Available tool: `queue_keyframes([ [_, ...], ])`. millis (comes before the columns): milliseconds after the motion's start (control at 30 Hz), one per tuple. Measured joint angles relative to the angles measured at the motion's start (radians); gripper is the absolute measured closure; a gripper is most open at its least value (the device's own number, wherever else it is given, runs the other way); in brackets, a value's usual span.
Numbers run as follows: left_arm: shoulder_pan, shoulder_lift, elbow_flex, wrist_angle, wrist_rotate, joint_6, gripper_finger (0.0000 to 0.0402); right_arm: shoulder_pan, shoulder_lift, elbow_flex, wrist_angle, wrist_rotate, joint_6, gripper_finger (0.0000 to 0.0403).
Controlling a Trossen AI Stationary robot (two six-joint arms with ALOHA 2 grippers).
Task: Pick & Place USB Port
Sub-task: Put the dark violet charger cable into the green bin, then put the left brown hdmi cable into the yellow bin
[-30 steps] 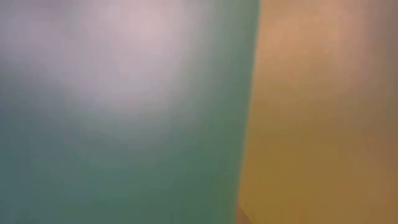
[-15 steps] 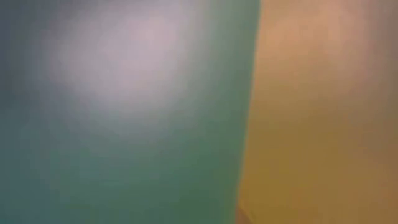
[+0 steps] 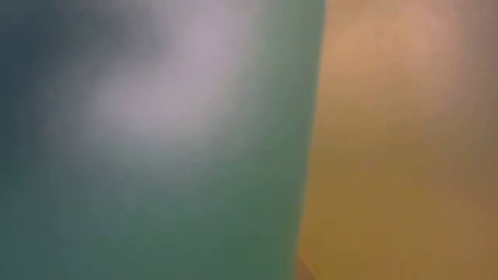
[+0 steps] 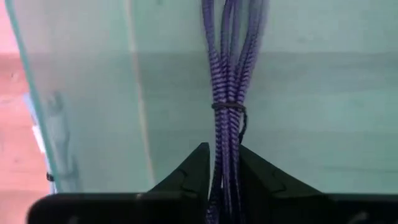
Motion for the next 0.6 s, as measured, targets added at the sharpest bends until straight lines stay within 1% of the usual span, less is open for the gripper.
queue_keyframes([
  [200, 0.024, 0.000, 0.000, -0.003, 0.031, 0.062, 0.0295, 0.000, 0.000, 0.000, 0.001, -0.001, 0.000, 0.0403],
  [267, 0.029, -0.009, -0.001, -0.027, 0.046, 0.071, 0.0283, 0.000, 0.000, 0.000, 0.000, -0.007, 0.000, 0.0403],
  [400, 0.037, -0.056, 0.000, -0.068, 0.040, 0.106, 0.0263, 0.000, 0.000, 0.000, 0.000, -0.065, -0.002, 0.0403],
  [500, 0.042, -0.118, 0.000, -0.071, -0.028, 0.141, 0.0255, 0.000, 0.001, 0.000, 0.003, -0.113, -0.020, 0.0403],
  [600, 0.046, -0.197, 0.000, -0.032, -0.146, 0.216, 0.0253, 0.000, 0.001, 0.000, 0.007, -0.139, -0.023, 0.0401],
])
